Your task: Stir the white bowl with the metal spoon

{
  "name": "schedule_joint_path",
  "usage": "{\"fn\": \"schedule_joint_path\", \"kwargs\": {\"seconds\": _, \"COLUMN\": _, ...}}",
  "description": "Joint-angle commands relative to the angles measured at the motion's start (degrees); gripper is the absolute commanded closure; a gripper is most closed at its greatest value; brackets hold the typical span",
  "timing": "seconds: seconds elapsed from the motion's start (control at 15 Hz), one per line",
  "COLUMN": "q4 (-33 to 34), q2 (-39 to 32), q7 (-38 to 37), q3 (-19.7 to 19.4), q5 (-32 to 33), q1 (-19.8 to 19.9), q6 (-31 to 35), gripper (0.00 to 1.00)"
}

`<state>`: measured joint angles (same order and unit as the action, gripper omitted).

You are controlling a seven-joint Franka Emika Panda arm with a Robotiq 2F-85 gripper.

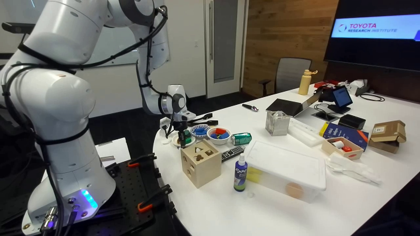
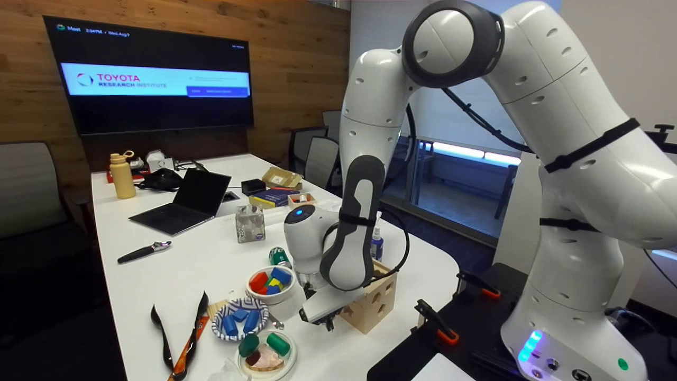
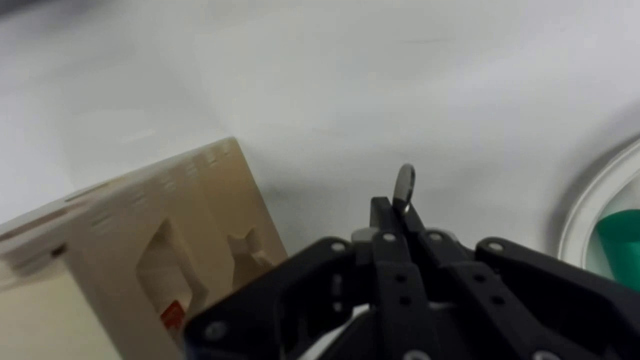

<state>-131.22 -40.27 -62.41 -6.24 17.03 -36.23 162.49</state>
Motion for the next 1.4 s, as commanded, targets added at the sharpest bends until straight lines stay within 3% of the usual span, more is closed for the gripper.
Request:
{"fn": "schedule_joint_path", "kwargs": {"seconds": 0.0, "q4": -0.08, "q2": -3.14, "q7": -0.07, "q3": -3.20, "q5": -2.00, "q1": -3.83, "q6": 6.33, "gripper": 0.99}}
{"fn": "schedule_joint_path", "kwargs": {"seconds": 0.47, "q4": 0.21, "q2": -8.20, "q7": 4.15, "q3": -4.23, "q5": -12.07, "q1": -6.72, "q6": 13.81, "gripper": 0.99}}
{"fn": "schedule_joint_path", "kwargs": {"seconds": 0.53, "q4": 0.18, "q2": -8.31, "q7": 4.94, "q3": -3.98, "q5": -13.63, "q1": -6.69, "q6": 14.30, "gripper": 0.72}}
{"fn": "schedule_joint_path", "kwargs": {"seconds": 0.6, "q4": 0.12, "q2": -8.33, "q7": 5.75, "q3": -3.94, "q5": -14.93, "q1": -6.69, "q6": 14.40, "gripper": 0.71}}
{"fn": "schedule_joint_path", "kwargs": {"seconds": 1.07, "q4": 0.09, "q2": -7.80, "q7": 11.29, "q3": -3.50, "q5": -21.09, "q1": -6.27, "q6": 13.82, "gripper": 0.20}}
{"fn": "schedule_joint_path", "kwargs": {"seconds": 1.2, "q4": -0.48, "q2": -5.81, "q7": 11.92, "q3": -5.28, "q5": -21.61, "q1": -8.01, "q6": 12.82, "gripper": 0.05}}
{"fn": "schedule_joint_path", "kwargs": {"seconds": 1.33, "q4": -1.17, "q2": -3.11, "q7": 12.70, "q3": -7.50, "q5": -21.50, "q1": -9.76, "q6": 10.99, "gripper": 0.00}}
